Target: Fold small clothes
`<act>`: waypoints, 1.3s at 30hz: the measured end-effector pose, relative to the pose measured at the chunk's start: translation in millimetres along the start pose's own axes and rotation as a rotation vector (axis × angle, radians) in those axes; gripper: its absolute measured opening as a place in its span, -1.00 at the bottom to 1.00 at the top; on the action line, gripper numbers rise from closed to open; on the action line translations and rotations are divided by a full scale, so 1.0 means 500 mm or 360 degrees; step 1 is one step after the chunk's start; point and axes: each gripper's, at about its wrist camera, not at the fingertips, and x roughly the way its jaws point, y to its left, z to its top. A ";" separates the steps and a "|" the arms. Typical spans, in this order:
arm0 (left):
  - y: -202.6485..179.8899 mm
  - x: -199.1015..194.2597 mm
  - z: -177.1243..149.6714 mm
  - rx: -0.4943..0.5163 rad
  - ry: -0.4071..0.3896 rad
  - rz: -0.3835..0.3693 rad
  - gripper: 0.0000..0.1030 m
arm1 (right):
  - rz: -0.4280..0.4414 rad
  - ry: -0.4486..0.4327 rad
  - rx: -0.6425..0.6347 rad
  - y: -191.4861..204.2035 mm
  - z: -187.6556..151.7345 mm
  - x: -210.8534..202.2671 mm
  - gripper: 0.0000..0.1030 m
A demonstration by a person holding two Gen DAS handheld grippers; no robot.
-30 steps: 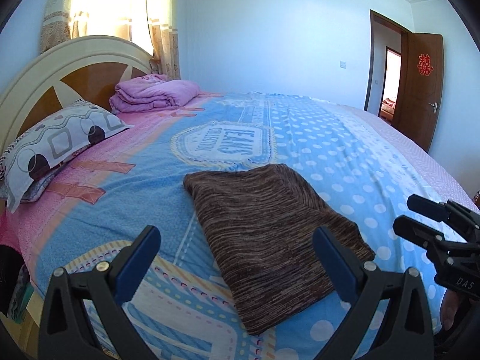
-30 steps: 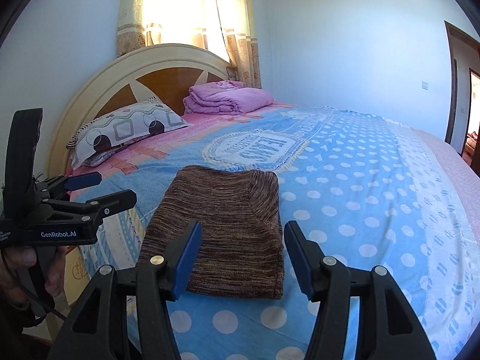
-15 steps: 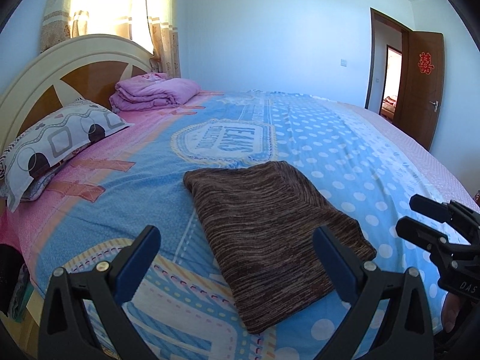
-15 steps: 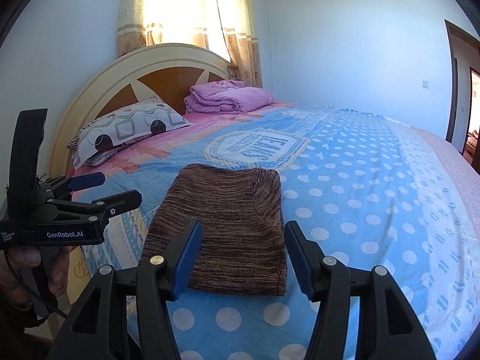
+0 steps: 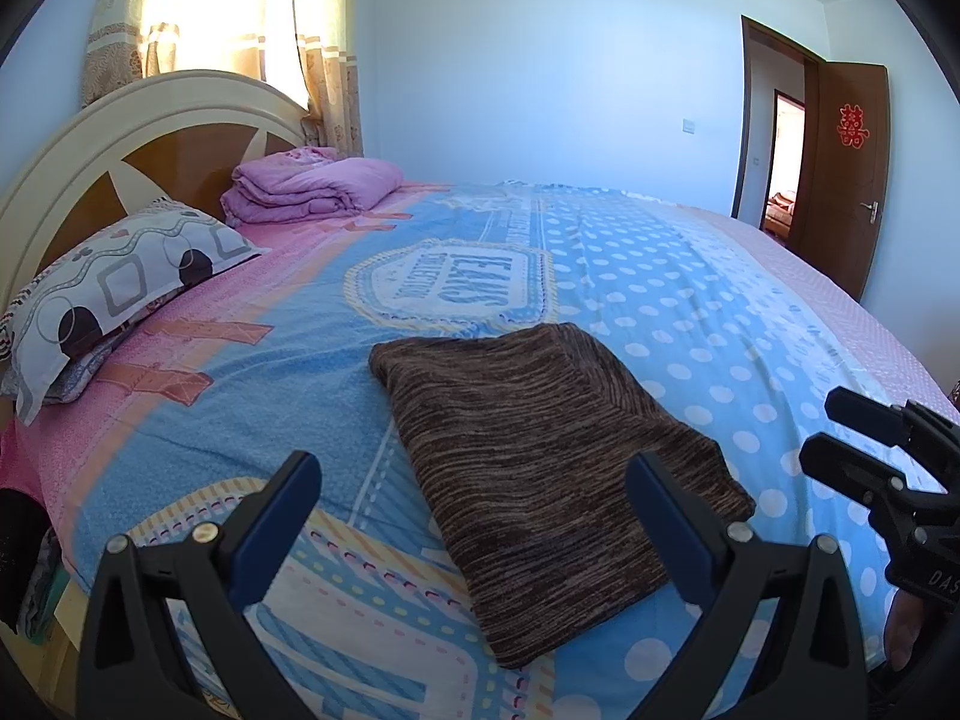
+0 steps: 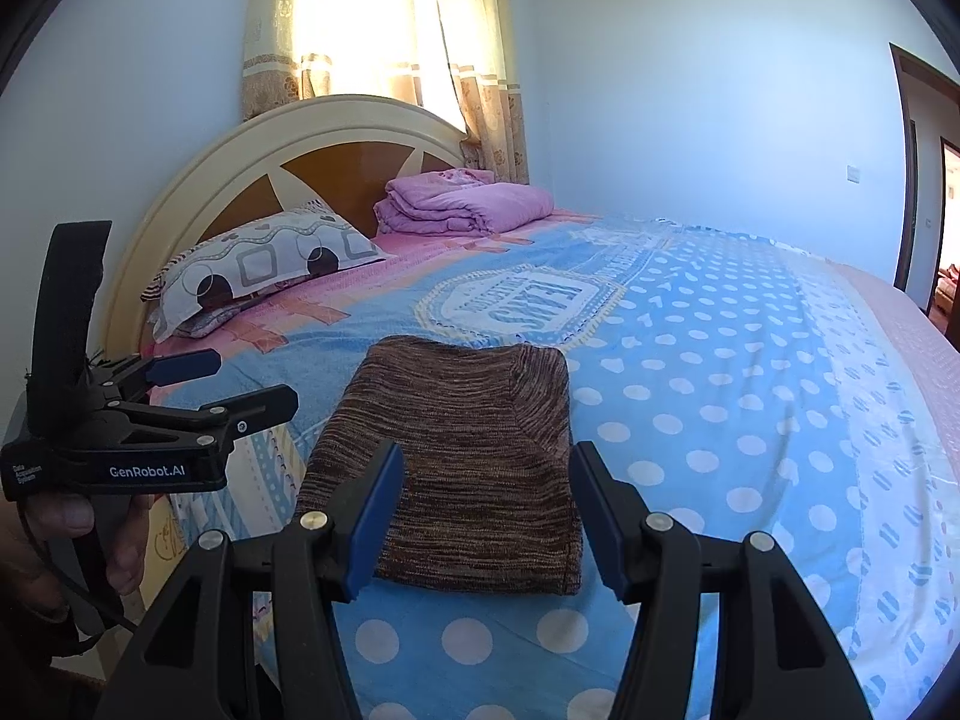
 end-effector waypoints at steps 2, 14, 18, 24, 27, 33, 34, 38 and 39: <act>0.000 -0.001 0.000 0.0000 0.0001 0.0003 1.00 | 0.0001 -0.0003 0.0000 0.001 0.000 -0.001 0.13; 0.007 0.000 -0.001 -0.0008 -0.0005 0.0014 1.00 | 0.0014 0.0002 -0.0015 0.008 -0.001 0.000 0.14; 0.006 0.000 -0.001 -0.0004 -0.0006 0.0016 1.00 | 0.0015 0.0002 -0.0014 0.008 -0.001 0.000 0.14; 0.008 0.001 -0.001 -0.0005 -0.0004 0.0017 1.00 | 0.0017 0.0002 -0.0016 0.009 -0.002 0.000 0.14; 0.009 0.001 -0.001 -0.0003 -0.0003 0.0019 1.00 | 0.0017 0.0001 -0.0017 0.010 -0.002 0.000 0.14; 0.003 0.004 -0.003 0.0018 0.0003 0.0038 1.00 | 0.0017 -0.0024 -0.0011 0.010 -0.002 -0.007 0.14; 0.001 0.003 -0.003 0.0027 -0.0002 0.0055 1.00 | 0.0016 -0.0031 -0.0009 0.009 -0.002 -0.009 0.14; 0.000 0.000 0.000 0.0031 0.0000 0.0039 1.00 | 0.0012 -0.0049 0.0001 0.005 0.000 -0.013 0.14; 0.001 -0.003 0.000 0.0029 -0.0015 0.0061 1.00 | 0.0010 -0.0052 0.0002 0.004 0.000 -0.014 0.14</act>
